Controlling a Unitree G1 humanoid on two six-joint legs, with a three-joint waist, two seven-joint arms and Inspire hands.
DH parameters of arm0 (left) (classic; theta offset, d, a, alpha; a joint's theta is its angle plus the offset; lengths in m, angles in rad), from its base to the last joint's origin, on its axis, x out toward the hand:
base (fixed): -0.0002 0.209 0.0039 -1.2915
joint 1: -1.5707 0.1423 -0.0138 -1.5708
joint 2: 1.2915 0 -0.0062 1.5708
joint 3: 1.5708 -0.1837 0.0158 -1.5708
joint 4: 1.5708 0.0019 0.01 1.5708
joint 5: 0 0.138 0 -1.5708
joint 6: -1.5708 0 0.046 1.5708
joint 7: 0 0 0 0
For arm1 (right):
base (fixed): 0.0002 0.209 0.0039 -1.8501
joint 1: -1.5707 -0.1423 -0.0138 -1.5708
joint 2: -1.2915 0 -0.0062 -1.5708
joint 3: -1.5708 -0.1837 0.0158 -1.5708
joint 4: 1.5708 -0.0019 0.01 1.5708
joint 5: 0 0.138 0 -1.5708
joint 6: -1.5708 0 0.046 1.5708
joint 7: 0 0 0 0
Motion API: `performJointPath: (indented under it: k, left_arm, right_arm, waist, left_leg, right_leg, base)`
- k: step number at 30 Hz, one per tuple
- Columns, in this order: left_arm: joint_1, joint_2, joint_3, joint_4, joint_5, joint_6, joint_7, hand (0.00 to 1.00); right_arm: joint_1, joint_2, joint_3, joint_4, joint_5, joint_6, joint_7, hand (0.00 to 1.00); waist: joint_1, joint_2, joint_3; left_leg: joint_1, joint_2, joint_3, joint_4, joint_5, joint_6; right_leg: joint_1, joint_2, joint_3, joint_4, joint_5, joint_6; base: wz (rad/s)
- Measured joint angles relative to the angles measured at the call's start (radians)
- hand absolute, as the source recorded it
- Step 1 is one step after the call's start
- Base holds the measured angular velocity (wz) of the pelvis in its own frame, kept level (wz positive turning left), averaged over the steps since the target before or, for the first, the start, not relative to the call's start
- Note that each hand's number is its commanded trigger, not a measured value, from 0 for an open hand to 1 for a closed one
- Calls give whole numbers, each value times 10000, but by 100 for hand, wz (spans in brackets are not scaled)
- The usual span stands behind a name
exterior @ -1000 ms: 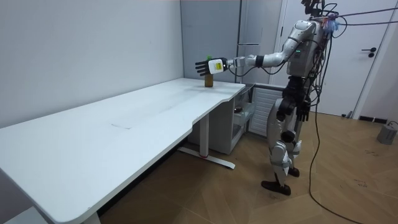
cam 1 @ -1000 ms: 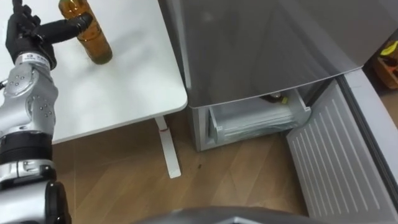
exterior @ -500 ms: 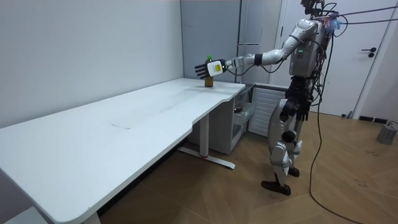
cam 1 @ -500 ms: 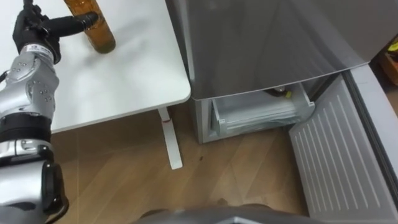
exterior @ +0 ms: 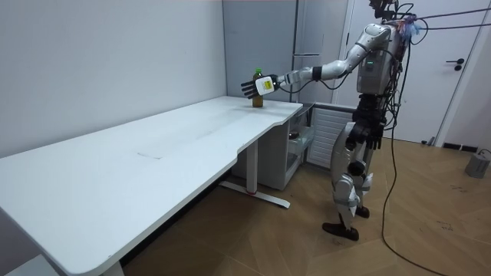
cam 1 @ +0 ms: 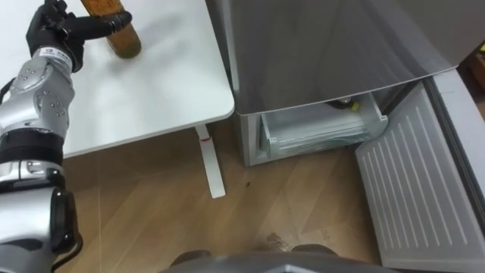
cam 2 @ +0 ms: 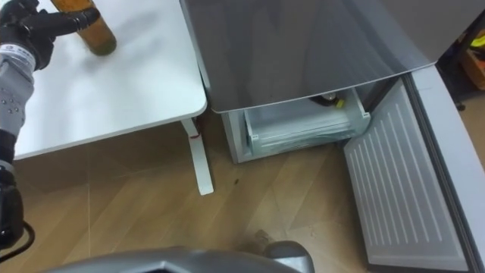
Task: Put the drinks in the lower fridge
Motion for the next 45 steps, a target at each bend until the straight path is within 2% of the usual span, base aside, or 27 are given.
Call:
performJointPath:
  k: [25,26,28,45]
  left_arm:
    - [-244,0,-11,36,-6,0,-74,0]
    - [-245,0,-10,36,-6,0,-71,6]
    - [-245,0,-11,36,-6,0,-64,100]
    - [-255,-1,-255,430,-19,103,-111,100]
  right_arm:
    - [-11,-21,-6,-30,-61,-83,-207,0]
    - [-11,-23,-6,-30,-74,-83,-208,0]
    - [-15,-23,-6,-32,-83,-82,-208,0]
    - [41,-51,-12,-35,-93,-20,-222,0]
  waist:
    - [-22,-50,30]
    - [-29,-50,30]
    - [-42,-49,29]
    - [-76,-159,25]
  left_leg:
    - [18,-9,42,-41,3,0]
    - [19,-9,42,-42,3,0]
    - [21,-9,42,-47,3,0]
    - [21,-13,46,26,6,4]
  right_leg:
    - [-2,-19,0,-50,-6,9]
    - [-3,-18,5,-50,-6,9]
    - [-4,-18,8,-50,-7,10]
    - [11,-20,47,-46,-10,15]
  base:
    - [0]
    - [0]
    - [0]
    - [0]
